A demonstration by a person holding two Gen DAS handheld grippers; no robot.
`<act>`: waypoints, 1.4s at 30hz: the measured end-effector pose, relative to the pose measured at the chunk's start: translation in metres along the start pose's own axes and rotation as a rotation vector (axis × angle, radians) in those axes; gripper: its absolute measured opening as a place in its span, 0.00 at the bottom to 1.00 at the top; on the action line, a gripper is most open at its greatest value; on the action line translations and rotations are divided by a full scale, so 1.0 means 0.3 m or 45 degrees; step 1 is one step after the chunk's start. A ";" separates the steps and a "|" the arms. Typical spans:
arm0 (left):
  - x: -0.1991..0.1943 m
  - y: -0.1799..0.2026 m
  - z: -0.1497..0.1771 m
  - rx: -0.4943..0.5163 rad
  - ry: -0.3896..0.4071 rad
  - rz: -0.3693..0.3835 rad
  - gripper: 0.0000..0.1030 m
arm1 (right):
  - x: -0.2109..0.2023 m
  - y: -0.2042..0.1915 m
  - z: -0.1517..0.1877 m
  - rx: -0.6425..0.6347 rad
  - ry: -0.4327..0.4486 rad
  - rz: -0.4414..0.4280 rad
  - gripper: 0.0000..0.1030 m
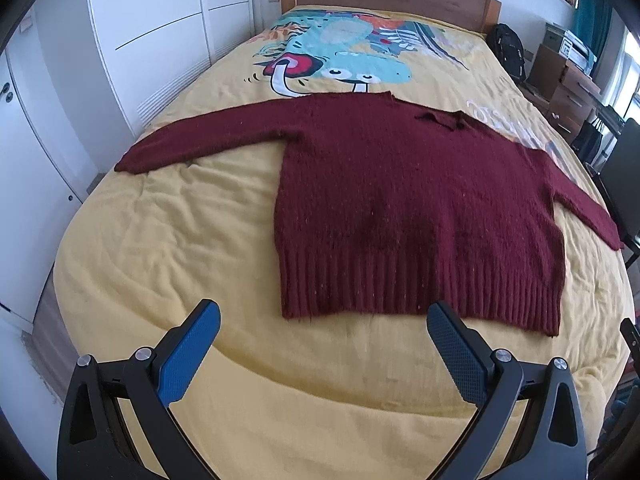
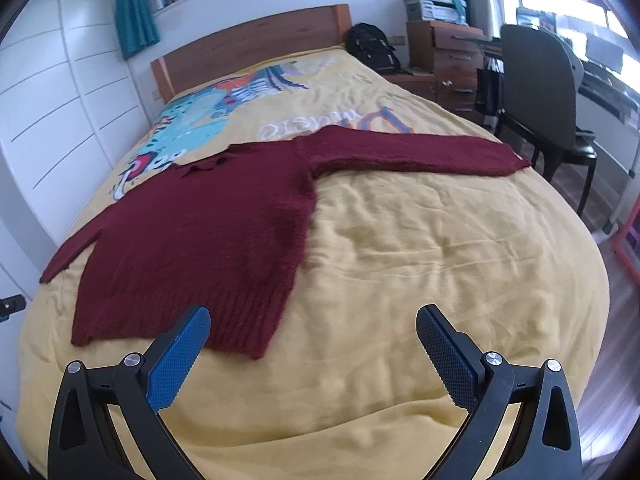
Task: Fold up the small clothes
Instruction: 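Move the right gripper to the maroon sweater's sleeve cuff and close on it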
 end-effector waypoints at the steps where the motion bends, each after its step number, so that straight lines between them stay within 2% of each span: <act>1: 0.002 -0.006 -0.009 -0.006 0.002 0.001 0.99 | 0.014 0.018 -0.009 0.014 -0.005 0.007 1.00; 11: 0.016 -0.038 -0.046 -0.039 -0.002 -0.028 0.99 | 0.162 0.248 -0.109 0.149 -0.043 0.125 1.00; 22: 0.084 -0.082 -0.038 -0.074 -0.075 -0.076 0.99 | 0.328 0.560 -0.263 0.389 -0.059 0.243 1.00; 35: 0.151 -0.102 -0.046 -0.093 -0.134 -0.134 0.99 | 0.581 0.789 -0.508 0.673 -0.097 0.170 1.00; 42: 0.184 -0.138 -0.032 -0.120 -0.168 -0.168 0.99 | 0.665 0.871 -0.612 0.765 -0.090 0.142 1.00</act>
Point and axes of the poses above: each gripper's, at about its wrist camera, not at the fingertips, and x roughly the way its jaws point, y to its right, z to its underside, the point moved 10 cm from there along x, roughly the way its jaws point, and after that the axes turned 13 degrees about x, right-handed, at the moved point
